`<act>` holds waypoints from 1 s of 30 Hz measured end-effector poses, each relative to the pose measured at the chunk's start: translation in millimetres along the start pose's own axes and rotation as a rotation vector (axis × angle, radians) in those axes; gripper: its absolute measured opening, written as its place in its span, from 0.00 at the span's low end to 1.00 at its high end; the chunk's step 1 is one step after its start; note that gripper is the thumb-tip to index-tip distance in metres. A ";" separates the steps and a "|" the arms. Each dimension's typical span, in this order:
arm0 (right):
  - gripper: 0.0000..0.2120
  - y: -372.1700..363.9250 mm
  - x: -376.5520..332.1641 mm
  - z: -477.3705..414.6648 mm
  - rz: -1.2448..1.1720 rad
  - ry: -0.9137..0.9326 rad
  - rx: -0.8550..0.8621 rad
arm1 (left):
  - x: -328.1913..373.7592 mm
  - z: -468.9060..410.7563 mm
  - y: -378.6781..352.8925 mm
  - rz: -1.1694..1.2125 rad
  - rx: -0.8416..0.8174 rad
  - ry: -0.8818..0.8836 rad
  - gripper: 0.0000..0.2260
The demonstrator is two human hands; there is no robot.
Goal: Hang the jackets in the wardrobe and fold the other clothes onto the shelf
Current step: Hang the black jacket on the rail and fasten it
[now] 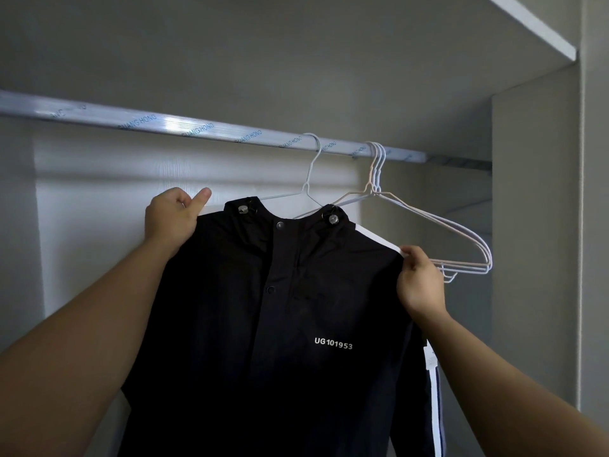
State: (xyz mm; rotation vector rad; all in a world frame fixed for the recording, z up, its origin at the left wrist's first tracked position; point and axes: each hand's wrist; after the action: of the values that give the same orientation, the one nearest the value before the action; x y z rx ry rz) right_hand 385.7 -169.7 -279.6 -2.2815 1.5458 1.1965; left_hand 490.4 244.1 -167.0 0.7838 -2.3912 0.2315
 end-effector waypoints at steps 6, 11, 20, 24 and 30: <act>0.13 -5.8 4.7 5.3 -0.025 -0.021 0.032 | 8.9 4.9 1.5 -0.149 0.012 -0.041 0.23; 0.14 -7.5 8.5 14.2 -0.024 -0.055 -0.031 | 18.2 8.3 -1.4 -0.190 -0.027 -0.127 0.20; 0.09 -13.9 7.2 26.8 0.038 -0.081 -0.053 | 20.8 2.5 4.9 0.000 -0.080 0.033 0.25; 0.08 -8.8 -3.1 18.3 0.039 -0.079 -0.085 | 0.9 11.5 13.9 -0.010 -0.124 0.122 0.13; 0.19 5.8 -14.2 3.6 0.196 0.051 -0.051 | -29.9 41.9 17.9 0.083 -0.104 0.175 0.07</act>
State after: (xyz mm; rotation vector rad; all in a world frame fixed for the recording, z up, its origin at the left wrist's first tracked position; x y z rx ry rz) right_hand 376.7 -160.3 -270.7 -2.2509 1.8132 1.2452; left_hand 478.4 258.8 -218.1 0.5920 -2.2529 0.1997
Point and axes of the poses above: each hand's wrist, its own z-axis away from the middle knuckle, its own y-axis out of the back of the hand, x = y × z, and after that the axes turned 9 degrees about z, right-handed
